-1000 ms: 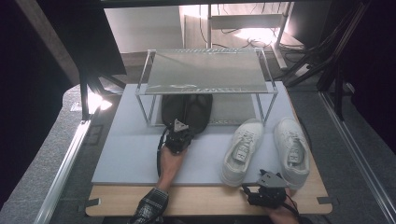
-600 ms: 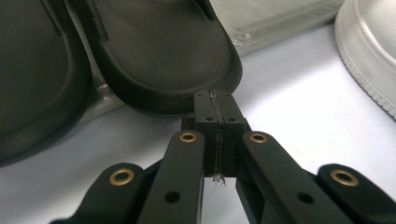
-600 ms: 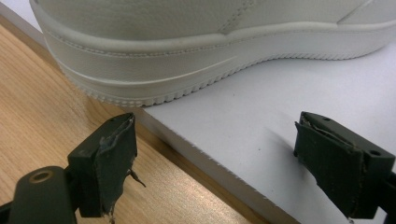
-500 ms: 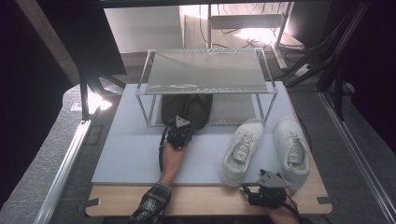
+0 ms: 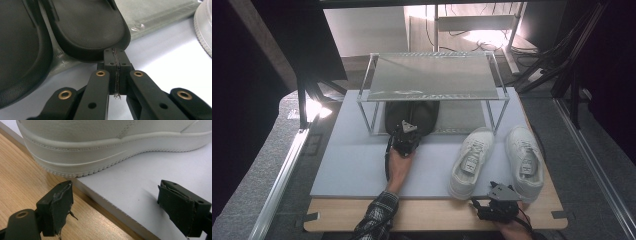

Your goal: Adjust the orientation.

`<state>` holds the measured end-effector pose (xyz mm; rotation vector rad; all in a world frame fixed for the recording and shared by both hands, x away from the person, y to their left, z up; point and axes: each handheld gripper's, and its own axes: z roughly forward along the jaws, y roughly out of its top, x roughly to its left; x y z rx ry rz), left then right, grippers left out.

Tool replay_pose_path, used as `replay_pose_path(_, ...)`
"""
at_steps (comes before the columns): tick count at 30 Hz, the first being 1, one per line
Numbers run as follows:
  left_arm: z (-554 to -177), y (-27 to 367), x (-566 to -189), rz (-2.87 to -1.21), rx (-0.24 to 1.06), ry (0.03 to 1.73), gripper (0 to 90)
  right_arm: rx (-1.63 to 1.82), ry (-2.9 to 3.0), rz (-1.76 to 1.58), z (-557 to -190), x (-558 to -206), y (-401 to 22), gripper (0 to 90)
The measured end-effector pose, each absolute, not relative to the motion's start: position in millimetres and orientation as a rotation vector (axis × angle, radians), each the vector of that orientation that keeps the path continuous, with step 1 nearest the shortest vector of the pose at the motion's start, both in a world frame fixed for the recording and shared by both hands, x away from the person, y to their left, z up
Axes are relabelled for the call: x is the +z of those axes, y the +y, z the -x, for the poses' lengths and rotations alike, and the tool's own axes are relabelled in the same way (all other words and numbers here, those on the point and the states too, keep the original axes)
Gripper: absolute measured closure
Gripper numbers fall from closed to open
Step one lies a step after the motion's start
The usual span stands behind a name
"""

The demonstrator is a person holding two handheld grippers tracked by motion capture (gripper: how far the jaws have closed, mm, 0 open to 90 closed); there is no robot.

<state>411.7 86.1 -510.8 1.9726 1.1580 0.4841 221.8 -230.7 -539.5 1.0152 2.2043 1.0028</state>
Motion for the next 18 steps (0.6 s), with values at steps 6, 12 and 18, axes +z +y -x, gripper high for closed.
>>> replay_pose_path(6, -414, 86, -511, -1.967, 0.482, 1.166, 89.0, 1.004, 2.203, -1.013, -222, -540, -231, 13.6)
replay_pose_path(12, -411, 86, -506, -1.959, 0.481, 1.148, 87.4, 1.002, 2.206, -1.013, -222, -539, -231, 13.6)
replay_pose_path(18, -404, 86, -498, -1.959, 0.477, 1.122, 82.8, 1.001, 2.206, -1.012, -222, -540, -231, 13.6)
